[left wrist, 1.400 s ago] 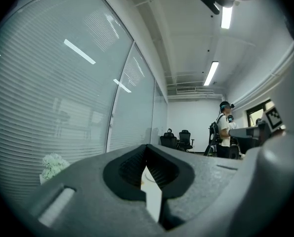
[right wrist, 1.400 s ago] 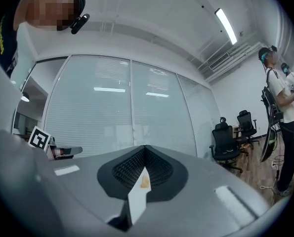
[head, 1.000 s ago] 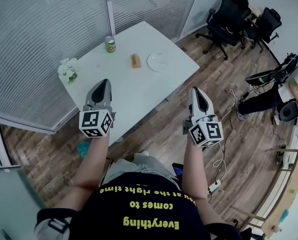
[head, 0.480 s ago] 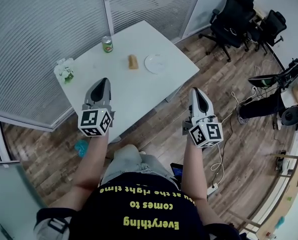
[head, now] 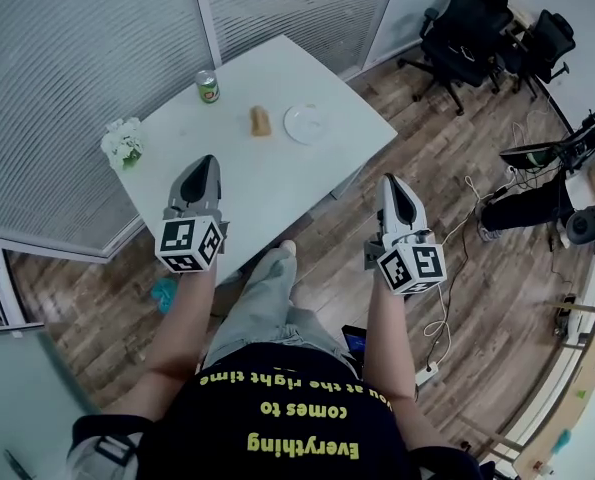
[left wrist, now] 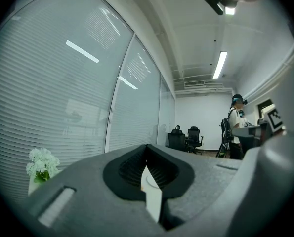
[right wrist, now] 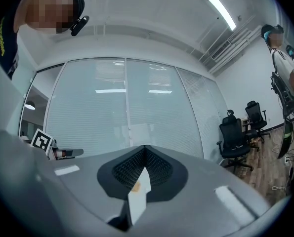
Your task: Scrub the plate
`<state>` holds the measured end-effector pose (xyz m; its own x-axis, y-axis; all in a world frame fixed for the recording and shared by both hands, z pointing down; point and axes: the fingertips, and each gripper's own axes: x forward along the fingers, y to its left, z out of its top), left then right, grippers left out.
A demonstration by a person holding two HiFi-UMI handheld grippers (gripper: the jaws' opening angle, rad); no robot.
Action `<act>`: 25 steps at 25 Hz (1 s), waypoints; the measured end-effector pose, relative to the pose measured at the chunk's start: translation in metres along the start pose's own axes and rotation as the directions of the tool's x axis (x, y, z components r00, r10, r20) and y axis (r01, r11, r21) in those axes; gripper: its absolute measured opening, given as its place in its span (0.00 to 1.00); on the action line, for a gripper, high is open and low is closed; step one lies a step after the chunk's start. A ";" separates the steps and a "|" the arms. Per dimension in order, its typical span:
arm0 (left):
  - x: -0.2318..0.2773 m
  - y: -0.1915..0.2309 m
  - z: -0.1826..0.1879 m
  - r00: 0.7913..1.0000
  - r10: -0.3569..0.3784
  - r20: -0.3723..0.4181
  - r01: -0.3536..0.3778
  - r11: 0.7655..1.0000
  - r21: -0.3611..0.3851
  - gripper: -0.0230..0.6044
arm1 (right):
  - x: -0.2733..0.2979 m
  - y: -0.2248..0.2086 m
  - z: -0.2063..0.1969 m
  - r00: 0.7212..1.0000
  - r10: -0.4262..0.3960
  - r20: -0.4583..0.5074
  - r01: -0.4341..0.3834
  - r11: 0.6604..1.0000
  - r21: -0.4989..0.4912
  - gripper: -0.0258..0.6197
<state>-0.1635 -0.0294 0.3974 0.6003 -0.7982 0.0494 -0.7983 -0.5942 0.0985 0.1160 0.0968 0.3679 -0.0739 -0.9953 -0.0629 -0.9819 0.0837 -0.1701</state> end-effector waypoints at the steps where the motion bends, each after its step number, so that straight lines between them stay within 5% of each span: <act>1: 0.005 -0.001 -0.001 1.000 -0.004 0.000 0.004 1.000 0.000 0.04 | 0.001 -0.003 0.000 1.000 -0.002 0.001 0.002 1.000 -0.002 0.05; 25: 0.138 0.007 -0.007 1.000 -0.013 -0.019 0.013 1.000 -0.025 0.04 | 0.095 -0.075 -0.001 0.998 0.026 -0.059 -0.028 0.999 -0.028 0.06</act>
<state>-0.0862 -0.1431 0.4118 0.6117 -0.7883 0.0667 -0.7890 -0.6018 0.1235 0.1822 -0.0043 0.3754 -0.1100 -0.9939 -0.0095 -0.9839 0.1102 -0.1406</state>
